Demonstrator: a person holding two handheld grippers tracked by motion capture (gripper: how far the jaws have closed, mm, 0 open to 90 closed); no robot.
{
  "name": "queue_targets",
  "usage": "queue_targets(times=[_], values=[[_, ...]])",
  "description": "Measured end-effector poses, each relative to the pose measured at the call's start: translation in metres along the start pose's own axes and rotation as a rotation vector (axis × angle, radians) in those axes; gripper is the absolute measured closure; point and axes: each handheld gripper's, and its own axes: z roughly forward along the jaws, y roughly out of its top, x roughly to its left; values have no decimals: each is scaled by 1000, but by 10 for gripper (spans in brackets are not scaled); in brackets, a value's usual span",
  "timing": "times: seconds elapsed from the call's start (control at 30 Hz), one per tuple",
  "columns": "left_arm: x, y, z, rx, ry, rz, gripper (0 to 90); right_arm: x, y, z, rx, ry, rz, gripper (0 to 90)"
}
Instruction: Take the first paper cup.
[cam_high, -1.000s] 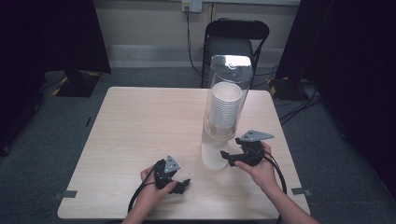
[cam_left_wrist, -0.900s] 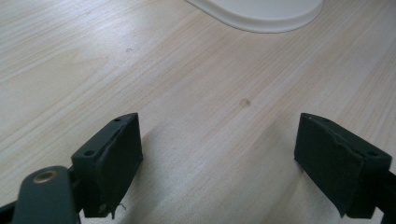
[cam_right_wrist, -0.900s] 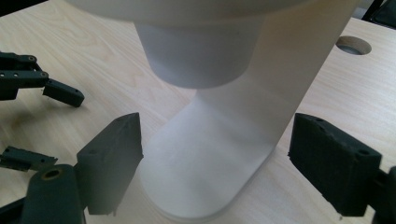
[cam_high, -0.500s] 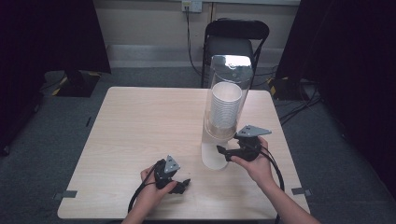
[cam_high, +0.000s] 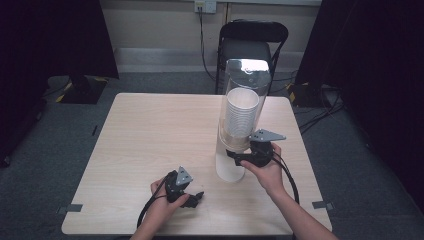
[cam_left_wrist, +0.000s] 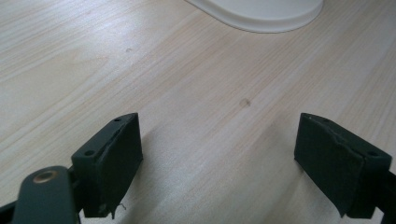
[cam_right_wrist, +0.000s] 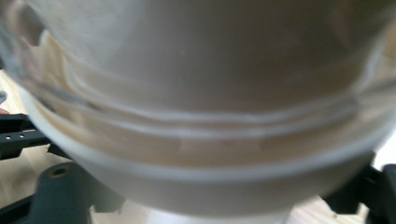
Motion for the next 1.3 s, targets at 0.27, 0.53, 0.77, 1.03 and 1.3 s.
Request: queue_targets(times=[0.27, 0.53, 0.77, 1.03, 1.3], values=[[0, 1, -1, 14, 7, 4, 146, 1, -3, 2, -35, 5, -9, 341], [0, 0, -1, 14, 8, 4, 146, 0, -13, 3, -99, 22, -37, 355], [0, 0, 0, 1, 2, 1, 145, 0, -17, 3, -110, 15, -48, 358], [0, 0, 0, -1, 3, 1, 145, 0, -18, 4, -113, 15, -58, 362], [0, 0, 0, -1, 3, 1, 145, 0, -19, 4, -116, 18, -58, 363]])
